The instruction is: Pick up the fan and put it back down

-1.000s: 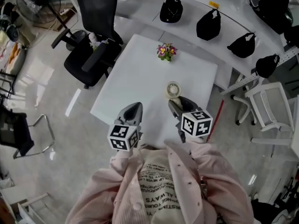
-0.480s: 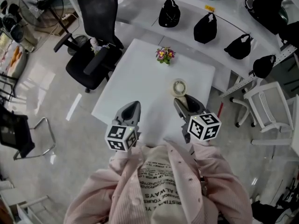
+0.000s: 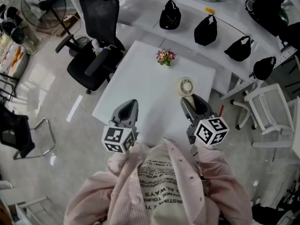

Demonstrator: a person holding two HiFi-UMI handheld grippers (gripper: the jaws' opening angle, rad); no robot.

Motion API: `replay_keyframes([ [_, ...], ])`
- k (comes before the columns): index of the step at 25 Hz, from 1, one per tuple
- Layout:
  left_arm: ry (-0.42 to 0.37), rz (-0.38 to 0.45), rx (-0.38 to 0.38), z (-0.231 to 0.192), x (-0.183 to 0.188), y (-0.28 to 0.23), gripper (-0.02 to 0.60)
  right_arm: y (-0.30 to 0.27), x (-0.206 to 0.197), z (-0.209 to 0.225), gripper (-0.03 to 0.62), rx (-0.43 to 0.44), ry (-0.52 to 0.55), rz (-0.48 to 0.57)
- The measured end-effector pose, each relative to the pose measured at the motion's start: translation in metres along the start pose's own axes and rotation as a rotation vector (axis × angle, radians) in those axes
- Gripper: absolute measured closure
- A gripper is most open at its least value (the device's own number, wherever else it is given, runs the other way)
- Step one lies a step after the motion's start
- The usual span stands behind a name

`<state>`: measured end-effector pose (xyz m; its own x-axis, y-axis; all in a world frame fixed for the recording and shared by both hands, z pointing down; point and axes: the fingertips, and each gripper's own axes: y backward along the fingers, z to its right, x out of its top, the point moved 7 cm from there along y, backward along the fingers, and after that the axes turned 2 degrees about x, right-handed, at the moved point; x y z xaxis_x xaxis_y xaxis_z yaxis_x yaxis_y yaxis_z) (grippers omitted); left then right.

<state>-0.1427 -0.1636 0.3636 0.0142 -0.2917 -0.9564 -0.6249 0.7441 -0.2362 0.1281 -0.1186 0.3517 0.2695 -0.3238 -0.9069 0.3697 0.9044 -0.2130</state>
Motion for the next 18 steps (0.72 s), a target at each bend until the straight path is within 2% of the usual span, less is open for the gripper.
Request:
replay_keyframes([
  [8,-0.008,0.021,0.014,-0.001,0.006,0.004,0.58,0.013,0.015,0.0,0.41,0.007,0.028,0.07],
  [18,-0.004,0.014,0.021,0.0,0.007,0.002,0.58,0.008,0.015,-0.001,0.41,0.029,0.021,0.068],
])
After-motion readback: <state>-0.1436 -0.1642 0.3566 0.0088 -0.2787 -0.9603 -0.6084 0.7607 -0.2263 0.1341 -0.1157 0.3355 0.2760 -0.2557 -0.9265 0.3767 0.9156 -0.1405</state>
